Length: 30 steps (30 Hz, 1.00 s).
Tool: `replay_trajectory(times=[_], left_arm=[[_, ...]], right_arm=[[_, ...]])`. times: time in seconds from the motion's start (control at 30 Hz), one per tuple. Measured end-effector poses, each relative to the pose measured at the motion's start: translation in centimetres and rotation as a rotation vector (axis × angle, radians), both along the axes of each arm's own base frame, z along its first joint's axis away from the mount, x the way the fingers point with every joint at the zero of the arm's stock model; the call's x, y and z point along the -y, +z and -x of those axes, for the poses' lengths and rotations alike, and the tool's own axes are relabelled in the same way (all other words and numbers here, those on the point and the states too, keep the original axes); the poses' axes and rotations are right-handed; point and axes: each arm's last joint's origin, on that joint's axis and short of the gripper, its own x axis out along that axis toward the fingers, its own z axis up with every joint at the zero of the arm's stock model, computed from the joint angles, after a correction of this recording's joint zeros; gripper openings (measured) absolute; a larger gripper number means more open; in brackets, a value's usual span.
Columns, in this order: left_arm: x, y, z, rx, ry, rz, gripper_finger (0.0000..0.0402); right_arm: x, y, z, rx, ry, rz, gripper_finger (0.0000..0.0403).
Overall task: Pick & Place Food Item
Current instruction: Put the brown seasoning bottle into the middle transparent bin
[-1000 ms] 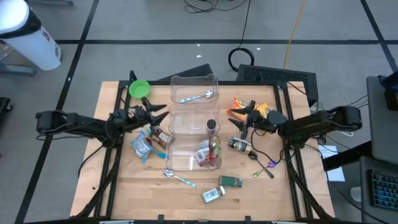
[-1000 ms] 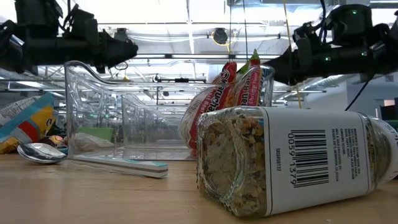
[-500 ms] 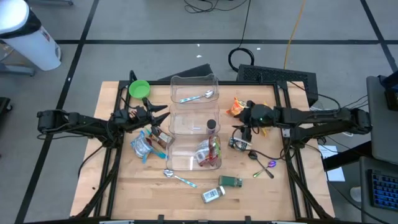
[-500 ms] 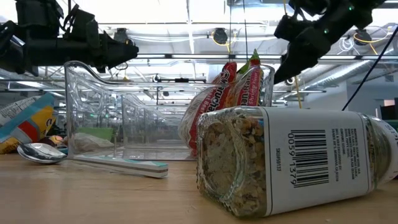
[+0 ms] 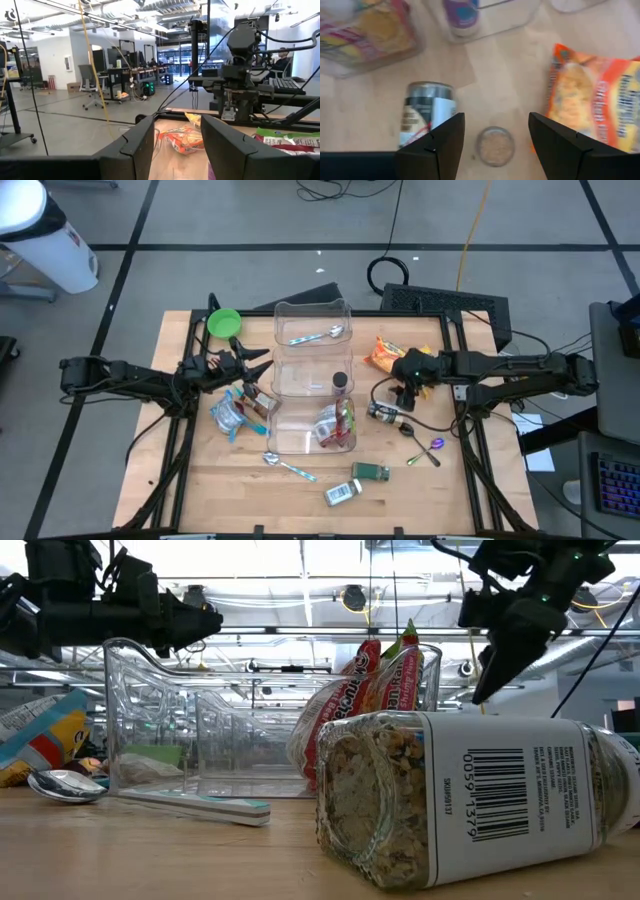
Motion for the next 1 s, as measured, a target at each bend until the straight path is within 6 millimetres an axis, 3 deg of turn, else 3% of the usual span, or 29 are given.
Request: replay_trajectory(times=[0.2, 0.5, 1.0], left_arm=[[0.0, 0.0, 0.0, 0.004, -0.002, 0.005, 0.0170], [0.0, 0.1, 0.0, 0.015, -0.006, 0.005, 0.0170], [0.0, 0.1, 0.0, 0.010, -0.012, 0.010, 0.0170]], right_arm=[[-0.1, -1.1, 0.2, -0.008, 0.018, -0.021, 0.0213], [-0.1, -2.9, -0.5, 0.184, 0.030, 0.013, 0.0213], [-2.3, -8.9, 4.8, 0.574, -0.084, 0.099, 0.0212]])
